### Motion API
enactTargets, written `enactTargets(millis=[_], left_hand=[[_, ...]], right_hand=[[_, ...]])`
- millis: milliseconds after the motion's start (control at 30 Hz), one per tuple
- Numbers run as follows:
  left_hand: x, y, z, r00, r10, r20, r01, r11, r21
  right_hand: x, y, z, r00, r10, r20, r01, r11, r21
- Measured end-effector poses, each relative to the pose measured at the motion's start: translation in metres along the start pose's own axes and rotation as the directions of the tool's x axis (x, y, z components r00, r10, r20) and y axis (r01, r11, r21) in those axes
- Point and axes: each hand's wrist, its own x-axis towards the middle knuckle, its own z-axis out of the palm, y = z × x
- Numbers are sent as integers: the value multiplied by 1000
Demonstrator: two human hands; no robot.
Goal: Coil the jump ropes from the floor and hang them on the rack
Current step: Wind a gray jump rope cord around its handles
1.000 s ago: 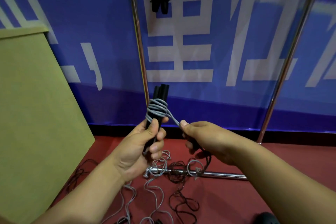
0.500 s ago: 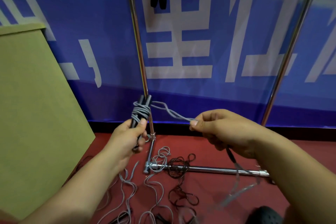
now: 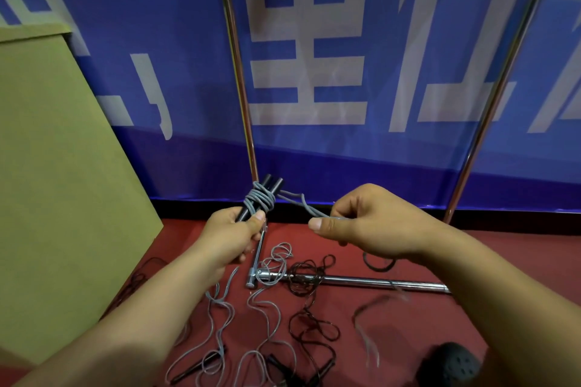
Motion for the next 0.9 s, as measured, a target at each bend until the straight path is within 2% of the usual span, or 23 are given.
enactTargets(millis=[133,267,333,433,467,533,633,767,833,900], left_hand=[[2,3,-1,997,-76,-6,73,978,-193],[4,5,-4,995,-80,-65,65,977,-204],[5,3,-5,995,-50,-90,38,990,-133],[4,0,-3,995,54,-81,-45,992,119],[2,0,-2,997,63,-37,-54,978,199],[-4,0,0,990,-23,139,-24,945,325],[-20,1,6,881,-185,435,-34,894,447],[-36,7,16,799,-151,582,-138,896,422],[-46,12,20,708,-136,693,-189,909,371],[-55,15,23,595,-122,794,-214,928,304]], right_hand=[[2,0,5,997,-73,-28,71,996,-59],[-1,-4,9,981,-186,-47,177,973,-148],[-1,-5,13,965,-254,-73,237,954,-186],[2,-2,16,924,-345,-162,306,925,-224],[3,0,15,904,-379,-197,333,914,-231],[5,5,13,858,-439,-267,377,891,-254],[7,10,11,811,-464,-356,372,879,-297],[12,15,6,778,-436,-453,327,896,-301],[16,17,2,791,-399,-464,288,912,-294],[19,20,-1,837,-348,-423,232,925,-301]])
